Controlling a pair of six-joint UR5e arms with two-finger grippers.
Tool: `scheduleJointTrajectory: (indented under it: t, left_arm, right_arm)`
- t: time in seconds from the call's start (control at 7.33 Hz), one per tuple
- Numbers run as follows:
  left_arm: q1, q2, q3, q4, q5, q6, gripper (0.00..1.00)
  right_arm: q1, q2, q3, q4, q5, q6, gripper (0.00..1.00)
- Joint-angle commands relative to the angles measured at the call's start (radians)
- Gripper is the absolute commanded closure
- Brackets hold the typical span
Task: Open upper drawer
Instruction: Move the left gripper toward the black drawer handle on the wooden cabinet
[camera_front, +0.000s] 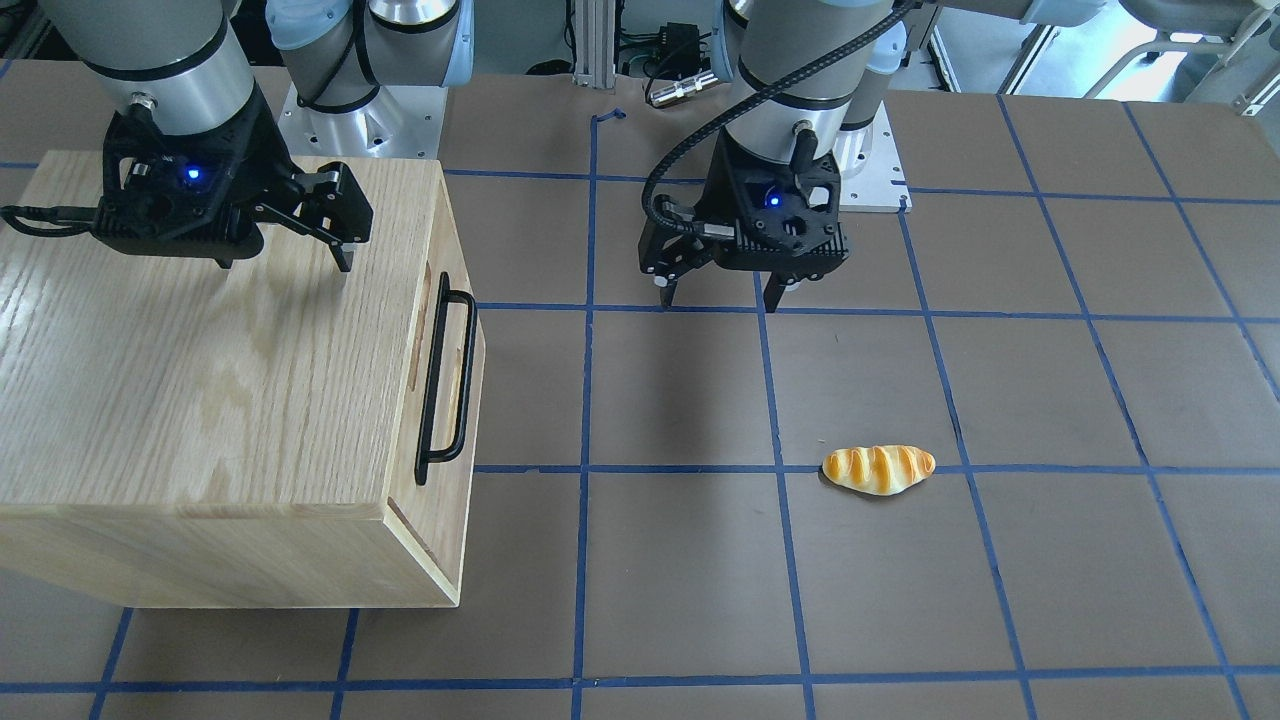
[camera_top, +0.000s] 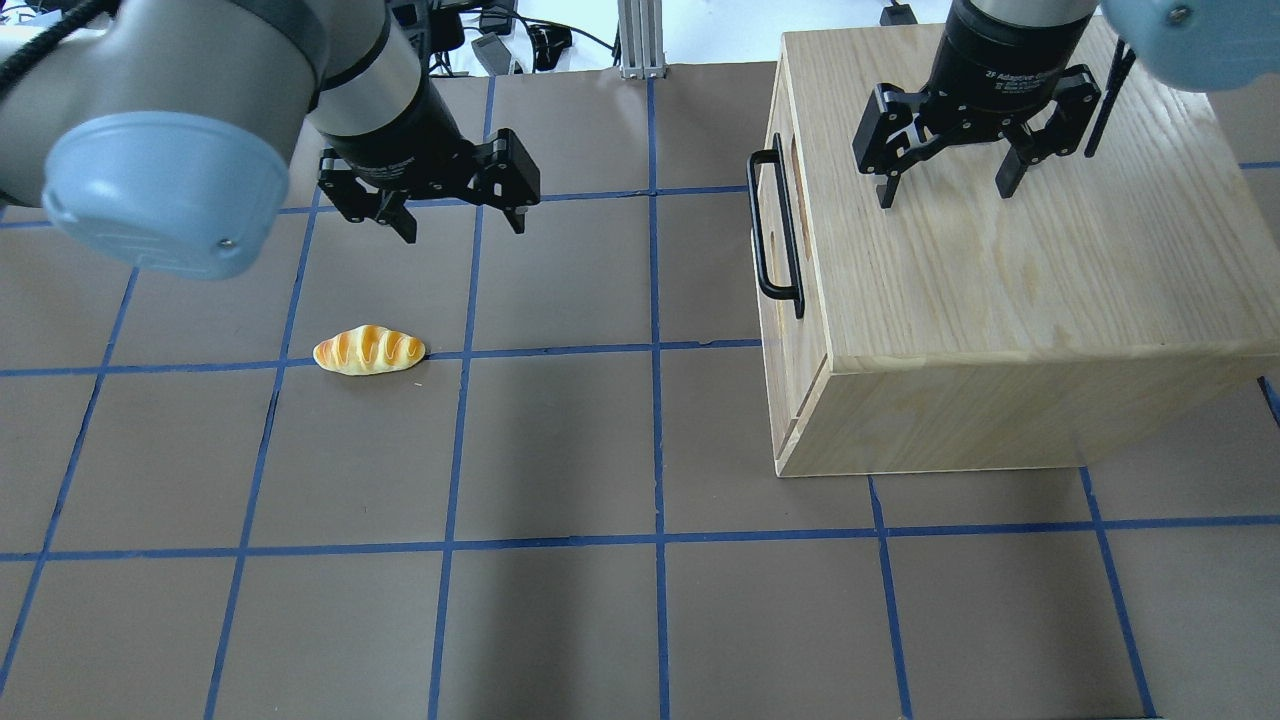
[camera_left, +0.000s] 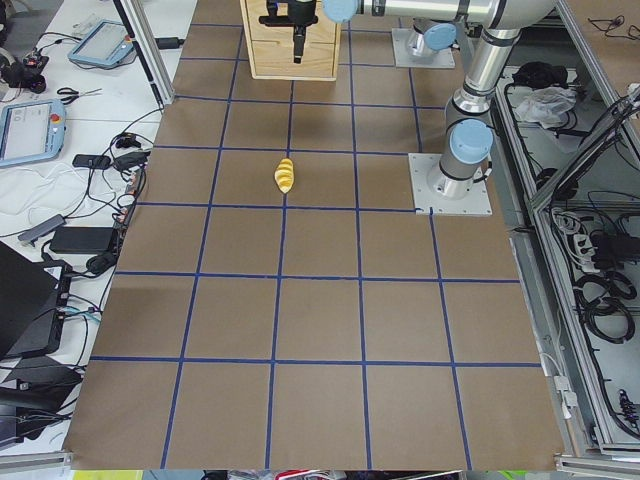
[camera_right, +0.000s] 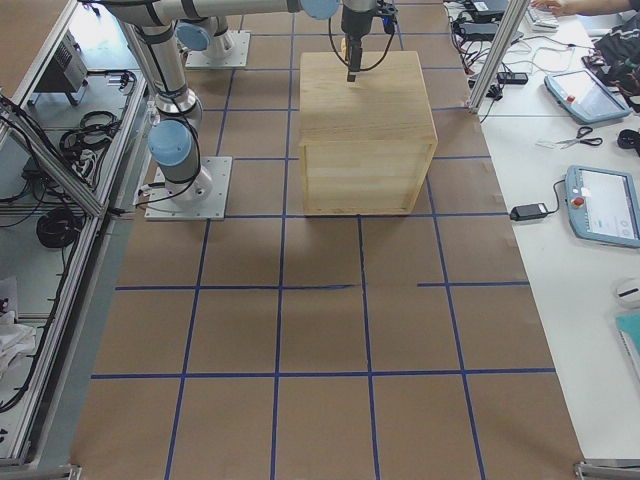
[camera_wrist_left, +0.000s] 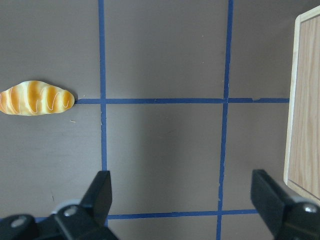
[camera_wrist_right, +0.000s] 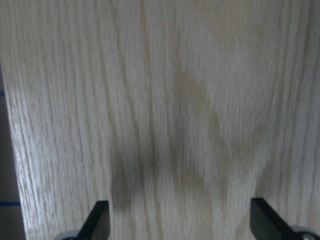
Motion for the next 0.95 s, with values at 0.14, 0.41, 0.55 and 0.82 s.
scheduleJointTrajectory:
  t: [0.14, 0.41, 0.55, 0.82]
  left_arm:
    - [-0.073, -0.094, 0.005, 0.165, -0.157, -0.209, 0.0]
    - [-0.136, -0.162, 0.027, 0.242, -0.155, -0.323, 0.0]
    - [-0.157, -0.185, 0.046, 0.244, -0.154, -0.344, 0.0]
    - [-0.171, -0.217, 0.058, 0.27, -0.157, -0.351, 0.0]
  right_arm:
    - [-0.001, 0.0, 0.0, 0.0, 0.0, 0.0, 0.0]
    - [0.0, 0.0, 0.0, 0.0, 0.0, 0.0, 0.0]
    - [0.0, 0.0, 0.0, 0.0, 0.0, 0.0, 0.0]
    - [0.0, 0.0, 0.0, 0.0, 0.0, -0.001, 0.0]
